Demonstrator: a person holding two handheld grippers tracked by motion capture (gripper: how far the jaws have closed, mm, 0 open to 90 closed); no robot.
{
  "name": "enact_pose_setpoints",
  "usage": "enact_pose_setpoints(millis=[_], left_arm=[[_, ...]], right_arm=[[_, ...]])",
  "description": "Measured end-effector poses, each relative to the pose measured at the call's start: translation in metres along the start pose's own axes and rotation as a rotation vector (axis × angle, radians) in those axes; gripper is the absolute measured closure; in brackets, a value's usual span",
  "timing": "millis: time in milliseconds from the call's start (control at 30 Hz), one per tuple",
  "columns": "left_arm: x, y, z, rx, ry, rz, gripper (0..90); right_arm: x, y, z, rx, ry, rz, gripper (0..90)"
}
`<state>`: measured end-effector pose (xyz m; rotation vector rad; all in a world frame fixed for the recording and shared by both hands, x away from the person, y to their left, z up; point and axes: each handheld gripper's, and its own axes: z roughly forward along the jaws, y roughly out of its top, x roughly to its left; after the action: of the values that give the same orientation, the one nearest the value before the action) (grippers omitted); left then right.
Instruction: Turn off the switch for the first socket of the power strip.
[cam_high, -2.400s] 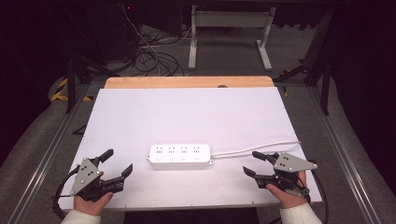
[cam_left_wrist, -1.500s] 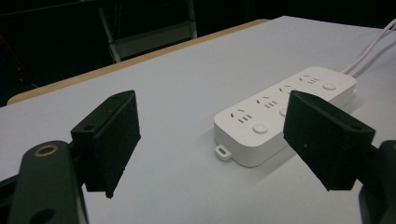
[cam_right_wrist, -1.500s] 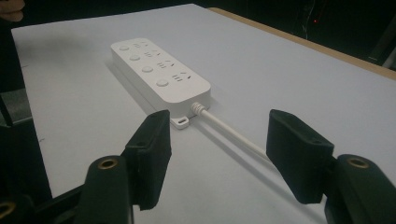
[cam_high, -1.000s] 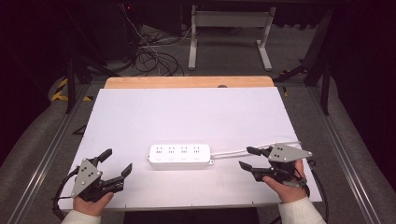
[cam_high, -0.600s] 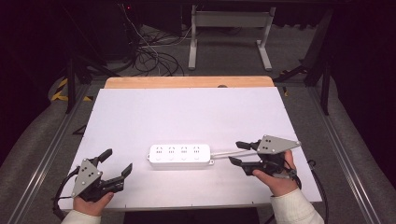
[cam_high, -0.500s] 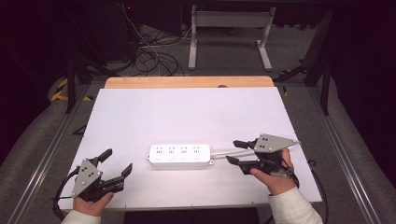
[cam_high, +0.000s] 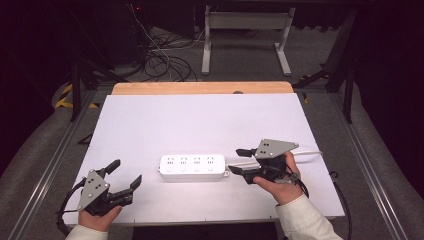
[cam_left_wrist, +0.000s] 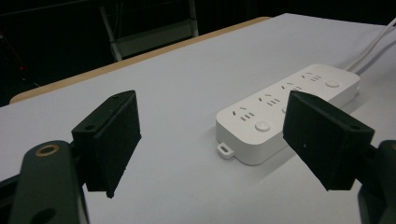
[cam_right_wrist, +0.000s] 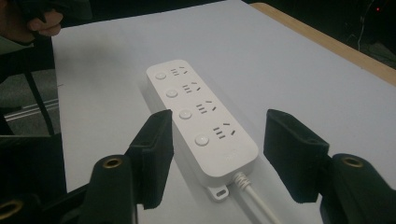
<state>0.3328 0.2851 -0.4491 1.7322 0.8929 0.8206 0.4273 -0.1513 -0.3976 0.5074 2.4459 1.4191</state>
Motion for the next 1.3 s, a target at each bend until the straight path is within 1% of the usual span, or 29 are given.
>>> enact_pose_setpoints(millis=[267,533,733,833,867,900,967,1000,1033,1067,1100,1167,1200,1300], left_arm=[[0.0,0.0,0.0,0.0,0.001,0.003,19.4],[0.0,0.0,-0.001,-0.001,0.001,0.005,19.4],[0.0,0.0,0.0,0.002,-0.001,-0.002,19.4],[0.001,0.0,0.0,0.004,-0.004,-0.002,19.4],[0.001,0.0,0.0,0.004,-0.004,-0.002,19.4],[0.001,0.0,0.0,0.004,-0.004,-0.002,19.4],[0.0,0.0,0.0,0.004,-0.001,-0.003,19.4],[0.0,0.0,0.0,0.004,-0.001,-0.001,19.4],[0.0,0.0,0.0,0.004,-0.001,-0.001,19.4],[0.0,0.0,0.0,0.006,-0.001,-0.001,19.4],[0.001,0.0,0.0,0.006,-0.001,-0.002,19.4],[0.001,0.0,0.0,0.006,-0.003,0.0,19.4],[0.001,0.0,0.0,0.006,-0.003,-0.001,19.4],[0.001,0.0,0.0,0.006,-0.002,-0.003,19.4]], right_arm=[[0.004,0.01,0.013,0.013,0.021,-0.023,43.1],[0.006,0.017,0.025,0.024,0.04,-0.036,43.1],[0.006,0.02,0.029,0.034,0.044,-0.048,43.4],[0.005,0.024,0.03,0.058,0.059,-0.061,54.2],[0.005,0.024,0.03,0.058,0.059,-0.061,54.2],[0.004,0.027,0.03,0.069,0.074,-0.059,62.3],[0.003,0.03,0.029,0.078,0.096,-0.056,71.8],[0.003,0.032,0.029,0.086,0.102,-0.053,76.4],[0.003,0.032,0.029,0.086,0.102,-0.053,76.4],[0.003,0.035,0.03,0.108,0.104,-0.057,85.8],[0.002,0.037,0.03,0.123,0.105,-0.057,89.8],[0.002,0.04,0.03,0.163,0.096,-0.053,90.0],[0.002,0.042,0.03,0.17,0.092,-0.047,90.0],[0.001,0.046,0.033,0.199,0.097,-0.054,90.0]])
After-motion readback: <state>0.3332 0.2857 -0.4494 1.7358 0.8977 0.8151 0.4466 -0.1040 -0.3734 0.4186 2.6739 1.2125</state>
